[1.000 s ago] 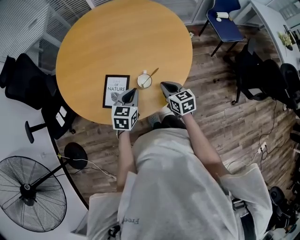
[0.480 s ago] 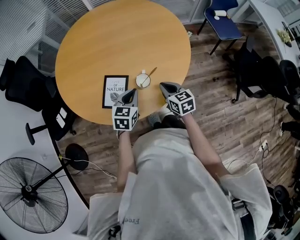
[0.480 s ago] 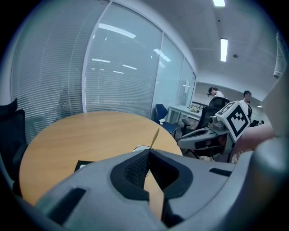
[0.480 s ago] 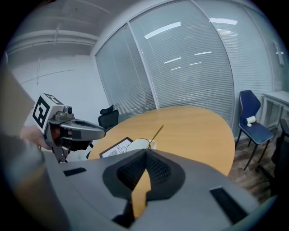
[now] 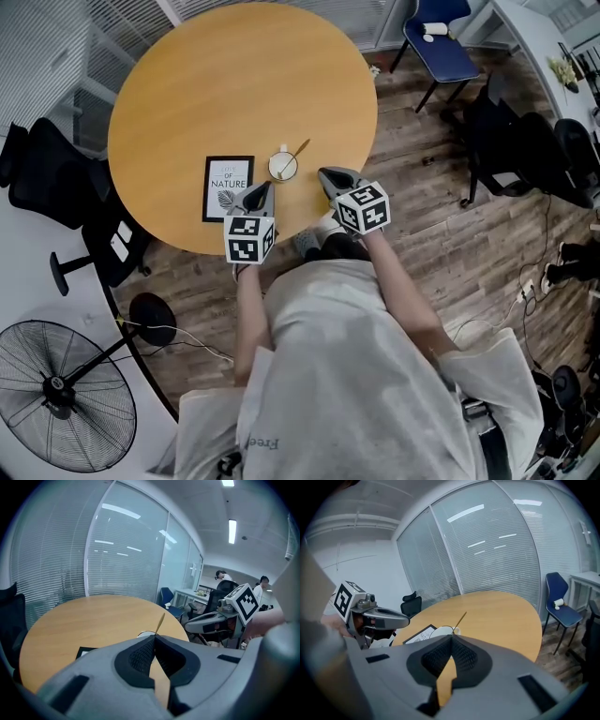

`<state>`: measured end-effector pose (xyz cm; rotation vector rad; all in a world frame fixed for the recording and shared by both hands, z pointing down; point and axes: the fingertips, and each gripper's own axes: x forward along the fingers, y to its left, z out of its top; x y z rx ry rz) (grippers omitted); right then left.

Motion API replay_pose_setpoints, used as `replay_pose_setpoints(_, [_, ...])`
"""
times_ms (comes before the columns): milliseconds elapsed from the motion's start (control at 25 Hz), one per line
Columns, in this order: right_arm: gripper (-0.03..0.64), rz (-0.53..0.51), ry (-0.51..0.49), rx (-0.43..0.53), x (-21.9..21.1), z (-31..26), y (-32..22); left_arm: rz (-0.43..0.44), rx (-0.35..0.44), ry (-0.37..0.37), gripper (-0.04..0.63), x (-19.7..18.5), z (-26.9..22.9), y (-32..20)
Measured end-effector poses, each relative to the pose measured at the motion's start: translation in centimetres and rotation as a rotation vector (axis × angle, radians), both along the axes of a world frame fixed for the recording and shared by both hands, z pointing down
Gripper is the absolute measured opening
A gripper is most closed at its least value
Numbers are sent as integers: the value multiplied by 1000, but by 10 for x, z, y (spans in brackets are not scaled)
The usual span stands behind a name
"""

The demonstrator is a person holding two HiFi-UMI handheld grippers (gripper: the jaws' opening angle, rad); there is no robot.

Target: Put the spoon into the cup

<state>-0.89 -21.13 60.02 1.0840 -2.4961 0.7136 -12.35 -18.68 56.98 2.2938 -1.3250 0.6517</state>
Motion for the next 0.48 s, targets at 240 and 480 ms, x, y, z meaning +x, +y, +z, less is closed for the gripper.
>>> replay_pose_setpoints(240, [-3,0,-2,2,0,0,-1,-11,0,5,8,0,1,-3])
replay_pose_setpoints(480, [-3,4,-2,6,2,-2,-1,-6,-3,4,8,1,1,-4])
